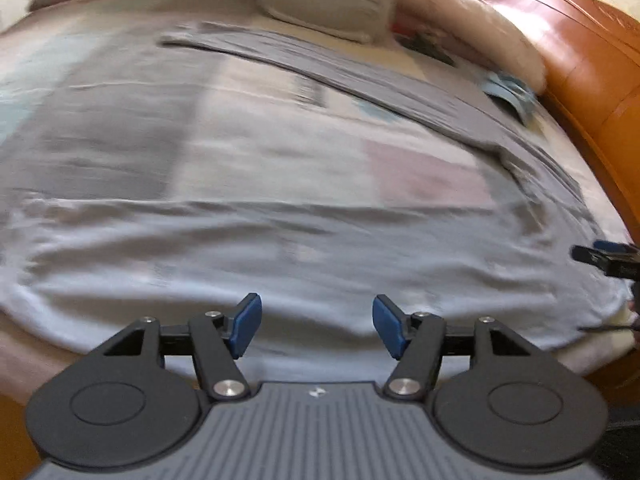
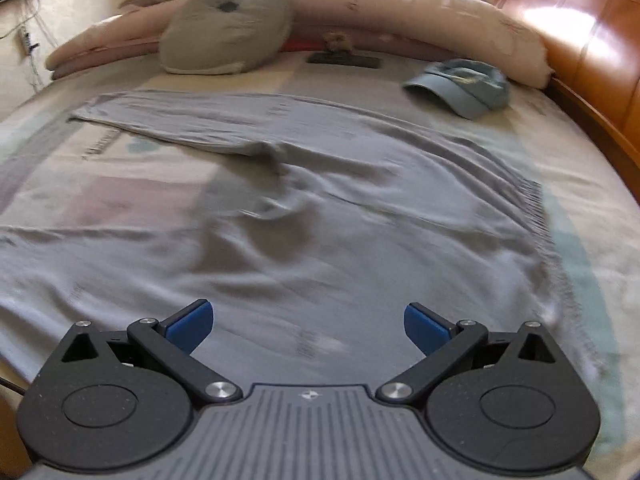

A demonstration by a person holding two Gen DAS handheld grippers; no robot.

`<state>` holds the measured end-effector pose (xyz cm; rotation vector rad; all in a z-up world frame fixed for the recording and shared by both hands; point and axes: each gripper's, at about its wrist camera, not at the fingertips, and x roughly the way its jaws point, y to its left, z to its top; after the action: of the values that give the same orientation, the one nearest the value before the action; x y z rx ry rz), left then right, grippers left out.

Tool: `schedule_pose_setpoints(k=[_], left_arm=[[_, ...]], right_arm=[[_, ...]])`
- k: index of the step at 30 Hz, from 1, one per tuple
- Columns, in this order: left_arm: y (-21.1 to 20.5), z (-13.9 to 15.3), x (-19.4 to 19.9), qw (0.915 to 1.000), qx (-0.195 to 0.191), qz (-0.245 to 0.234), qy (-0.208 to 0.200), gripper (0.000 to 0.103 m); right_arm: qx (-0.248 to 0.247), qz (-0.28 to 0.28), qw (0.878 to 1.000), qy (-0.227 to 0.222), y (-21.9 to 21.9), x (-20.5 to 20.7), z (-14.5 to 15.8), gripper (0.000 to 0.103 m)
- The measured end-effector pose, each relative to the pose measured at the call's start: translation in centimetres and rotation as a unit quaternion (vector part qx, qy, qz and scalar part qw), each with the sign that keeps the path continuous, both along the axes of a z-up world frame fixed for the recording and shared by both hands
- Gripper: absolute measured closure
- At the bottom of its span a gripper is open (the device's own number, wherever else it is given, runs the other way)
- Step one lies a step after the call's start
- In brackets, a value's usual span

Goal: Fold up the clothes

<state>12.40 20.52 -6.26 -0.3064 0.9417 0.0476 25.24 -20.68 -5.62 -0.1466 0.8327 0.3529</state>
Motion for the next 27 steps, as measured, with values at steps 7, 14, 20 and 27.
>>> schedule_pose_setpoints(k=[7, 14, 20, 27], left_arm=[[2.6, -1.5, -4.0, 0.9983, 0.053, 0.010, 0.020, 0.039], [5.3, 0.0, -3.0, 0.9972, 0.062, 0.021, -0.034, 0.037], [6.7, -1.8, -4.2, 0.9944, 0.090, 0.054, 0.000, 0.036], [8.4, 0.2, -1.9, 0.9952, 0.061, 0.059, -0.049, 0.036]], right_arm=[[-0.007, 0.046, 0.999, 0.002, 5.4, -0.2, 0.4, 0.000], [-0.020, 0.098, 0.995, 0.004, 9.2, -0.4, 0.1, 0.000], [-0.039, 0.129, 0.990, 0.031, 11.3, -0.8, -1.7, 0.000], [-0.042, 0.122, 0.990, 0.065, 11.3, -1.1, -3.0, 0.000]])
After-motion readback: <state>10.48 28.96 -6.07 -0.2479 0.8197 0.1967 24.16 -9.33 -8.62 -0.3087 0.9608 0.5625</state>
